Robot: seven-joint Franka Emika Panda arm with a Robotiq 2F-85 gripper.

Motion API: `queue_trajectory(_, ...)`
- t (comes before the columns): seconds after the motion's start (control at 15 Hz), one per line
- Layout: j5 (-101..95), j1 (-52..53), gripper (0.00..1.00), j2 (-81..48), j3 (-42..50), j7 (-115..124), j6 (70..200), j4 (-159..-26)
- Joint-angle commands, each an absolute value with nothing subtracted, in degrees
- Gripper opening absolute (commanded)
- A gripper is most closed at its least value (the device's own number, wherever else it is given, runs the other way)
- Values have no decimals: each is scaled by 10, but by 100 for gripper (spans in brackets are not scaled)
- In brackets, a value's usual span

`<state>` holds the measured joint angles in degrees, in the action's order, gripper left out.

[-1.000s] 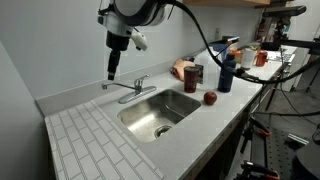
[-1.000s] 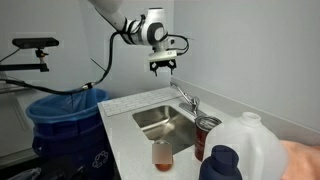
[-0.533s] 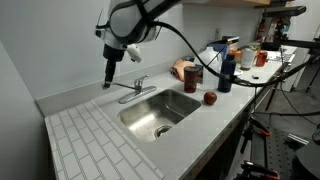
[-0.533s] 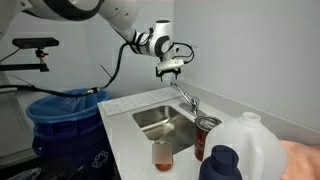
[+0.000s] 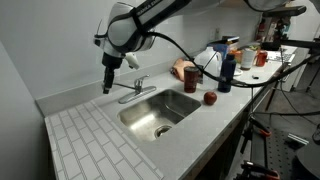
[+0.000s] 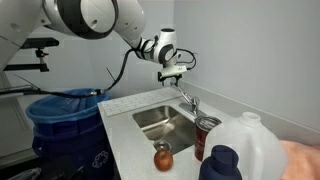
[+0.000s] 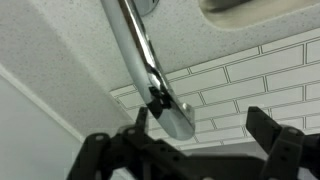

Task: Pull the faucet nozzle to the center

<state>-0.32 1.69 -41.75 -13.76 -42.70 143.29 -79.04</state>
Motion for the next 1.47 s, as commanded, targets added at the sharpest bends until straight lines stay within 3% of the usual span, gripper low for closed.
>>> queue_trajectory(0.0, 6, 6, 100, -456, -153, -458, 1428, -748)
queue_trajectory(0.53, -6, 19, 100, -439, -123, -395, 1419, -775)
queue_trajectory(1.4, 21, 15, 100, -320, -121, -221, 1357, -924)
